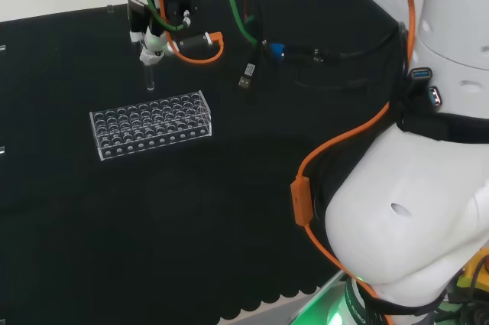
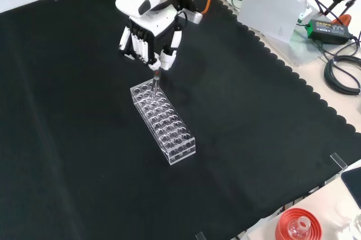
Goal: Shake the test tube.
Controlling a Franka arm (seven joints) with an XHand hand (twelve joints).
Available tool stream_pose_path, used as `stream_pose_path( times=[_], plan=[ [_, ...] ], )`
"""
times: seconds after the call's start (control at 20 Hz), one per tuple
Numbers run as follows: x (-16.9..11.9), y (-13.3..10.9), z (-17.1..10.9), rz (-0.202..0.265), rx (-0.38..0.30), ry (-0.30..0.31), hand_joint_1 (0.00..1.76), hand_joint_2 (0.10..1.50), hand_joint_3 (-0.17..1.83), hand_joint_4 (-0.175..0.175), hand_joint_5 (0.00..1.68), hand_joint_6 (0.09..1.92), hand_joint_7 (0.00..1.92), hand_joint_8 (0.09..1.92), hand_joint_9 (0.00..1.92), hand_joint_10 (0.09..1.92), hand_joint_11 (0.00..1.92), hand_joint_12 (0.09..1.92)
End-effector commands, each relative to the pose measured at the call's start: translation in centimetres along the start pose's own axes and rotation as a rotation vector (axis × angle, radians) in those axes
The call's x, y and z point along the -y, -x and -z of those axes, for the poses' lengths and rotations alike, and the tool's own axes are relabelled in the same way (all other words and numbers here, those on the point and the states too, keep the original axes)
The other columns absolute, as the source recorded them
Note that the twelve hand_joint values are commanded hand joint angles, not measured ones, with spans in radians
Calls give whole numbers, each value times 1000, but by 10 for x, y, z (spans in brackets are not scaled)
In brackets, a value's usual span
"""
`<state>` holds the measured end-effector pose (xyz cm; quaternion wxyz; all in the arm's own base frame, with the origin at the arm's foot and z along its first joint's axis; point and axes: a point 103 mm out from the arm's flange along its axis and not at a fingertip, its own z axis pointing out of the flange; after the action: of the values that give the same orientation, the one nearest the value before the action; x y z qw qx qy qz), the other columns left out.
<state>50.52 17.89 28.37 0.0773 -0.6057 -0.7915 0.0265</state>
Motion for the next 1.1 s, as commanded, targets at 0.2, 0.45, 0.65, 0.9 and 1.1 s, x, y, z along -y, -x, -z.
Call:
stream_pose_path(
  times=[0.2,0.45,0.65,0.9,1.1],
  plan=[
    [8,2,16,-5,-6,25,1424,690,549,-175,1257,613,1386,707,1270,414,627,1284],
    [7,-10,23,19,-30,30,1425,687,553,-175,1260,611,1389,703,1272,411,628,1284],
    [3,-35,27,66,-53,32,1425,684,557,-175,1262,608,1392,699,1274,409,628,1285],
    [0,-67,26,137,-58,20,1425,682,560,-175,1264,606,1394,696,1276,407,628,1285],
    [2,-60,27,124,-37,16,1425,680,562,-175,1265,603,1396,693,1277,405,628,1285]
  ],
)
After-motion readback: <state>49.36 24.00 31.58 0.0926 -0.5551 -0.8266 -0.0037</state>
